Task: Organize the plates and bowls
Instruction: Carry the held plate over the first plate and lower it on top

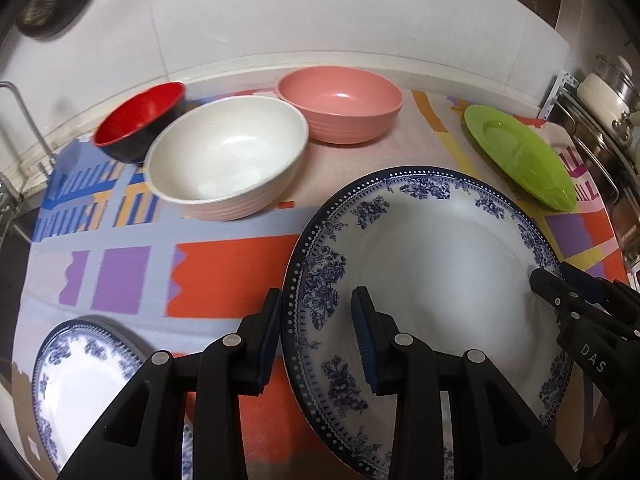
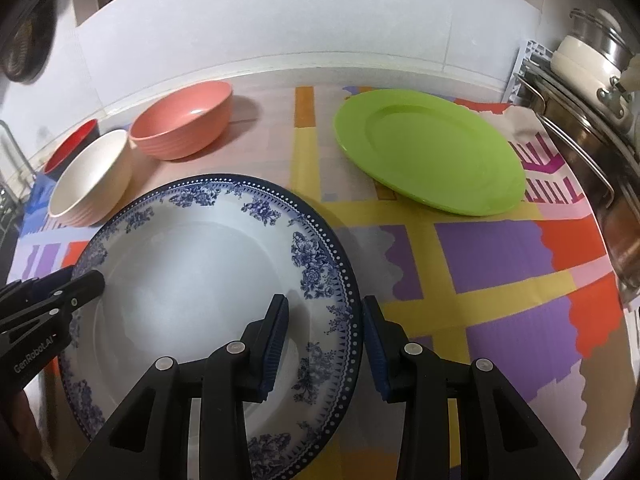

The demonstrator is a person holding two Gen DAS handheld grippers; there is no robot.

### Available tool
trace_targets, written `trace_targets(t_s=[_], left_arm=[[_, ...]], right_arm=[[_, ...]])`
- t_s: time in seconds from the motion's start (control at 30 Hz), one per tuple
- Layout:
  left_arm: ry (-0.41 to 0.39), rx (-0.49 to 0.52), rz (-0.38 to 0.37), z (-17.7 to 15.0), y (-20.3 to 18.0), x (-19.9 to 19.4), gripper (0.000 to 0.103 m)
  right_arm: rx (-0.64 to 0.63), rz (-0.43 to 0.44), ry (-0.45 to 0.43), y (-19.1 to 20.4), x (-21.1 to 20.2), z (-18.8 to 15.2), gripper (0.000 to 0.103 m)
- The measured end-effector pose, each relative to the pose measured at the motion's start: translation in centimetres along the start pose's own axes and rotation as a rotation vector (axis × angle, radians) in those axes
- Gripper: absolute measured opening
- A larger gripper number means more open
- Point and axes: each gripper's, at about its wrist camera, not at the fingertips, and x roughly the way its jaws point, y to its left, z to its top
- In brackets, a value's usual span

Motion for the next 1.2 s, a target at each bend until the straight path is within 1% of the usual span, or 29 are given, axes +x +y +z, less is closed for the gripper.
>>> trace_targets(t_s=[0.23, 0.43, 0.9, 1.2], left_arm=[[-0.039, -0.038, 0.044, -1.6, 2.3, -2.8, 0.035], [-0.071, -0.093, 0.099, -3.8, 5.6, -5.3, 0.035], [-0.085, -0.225, 0.194, -8.3, 13.1, -9.4, 0.035], [-0.067, -0.300, 0.256, -11.0, 17.6, -11.3, 0.035]], right_arm=[[-0.046, 0.039, -0.016, 2.3, -1.9, -0.5, 0.038], [-0.103, 0.087, -0.021, 5.0, -3.3, -0.9, 0.038], [-0.249, 0.177, -0.017, 13.5, -5.6, -3.0, 0.038], [-0.323, 0.235, -0.006, 18.5, -6.1, -3.9, 0.038]])
